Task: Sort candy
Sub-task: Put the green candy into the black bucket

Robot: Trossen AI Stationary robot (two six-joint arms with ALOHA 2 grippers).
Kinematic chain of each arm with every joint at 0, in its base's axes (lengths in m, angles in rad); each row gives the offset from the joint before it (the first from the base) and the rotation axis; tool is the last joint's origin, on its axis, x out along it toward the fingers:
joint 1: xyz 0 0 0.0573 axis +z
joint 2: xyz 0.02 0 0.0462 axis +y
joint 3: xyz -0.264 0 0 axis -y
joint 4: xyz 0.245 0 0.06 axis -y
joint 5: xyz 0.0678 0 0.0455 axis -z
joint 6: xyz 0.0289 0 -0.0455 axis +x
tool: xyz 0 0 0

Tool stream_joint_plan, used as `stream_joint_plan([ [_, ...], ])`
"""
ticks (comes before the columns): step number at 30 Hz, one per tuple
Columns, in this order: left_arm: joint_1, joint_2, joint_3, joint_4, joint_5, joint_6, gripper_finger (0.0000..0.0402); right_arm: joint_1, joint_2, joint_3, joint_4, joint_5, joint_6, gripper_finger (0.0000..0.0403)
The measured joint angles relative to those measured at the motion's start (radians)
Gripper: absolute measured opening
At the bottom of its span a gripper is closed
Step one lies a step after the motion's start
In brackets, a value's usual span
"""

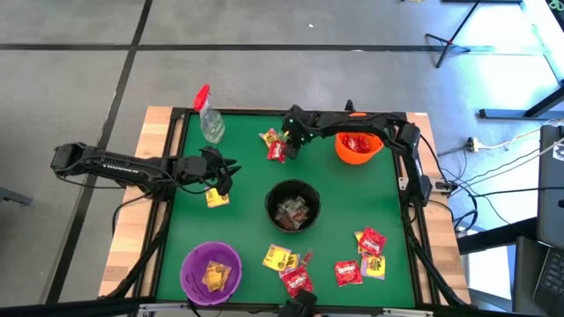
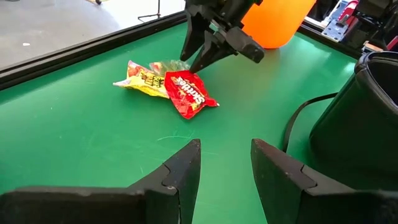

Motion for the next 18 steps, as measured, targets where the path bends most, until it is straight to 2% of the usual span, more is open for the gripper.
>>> stream_joint_plan([
  [9, 0.0, 0.0, 0.0, 0.0, 0.0, 0.0, 0.0132, 0.001, 0.0, 0.0, -0.064, 0.059, -0.078, 0.008],
  [14, 0.0, 0.0, 0.0, 0.0, 0.0, -0.001, 0.0132, 0.001, 0.0, 0.0, -0.095, 0.062, -0.131, 0.0016],
  [18, 0.0, 0.0, 0.0, 0.0, 0.0, -0.003, 0.0132, 0.001, -0.005, 0.0, -0.095, 0.057, -0.143, 0.0011],
])
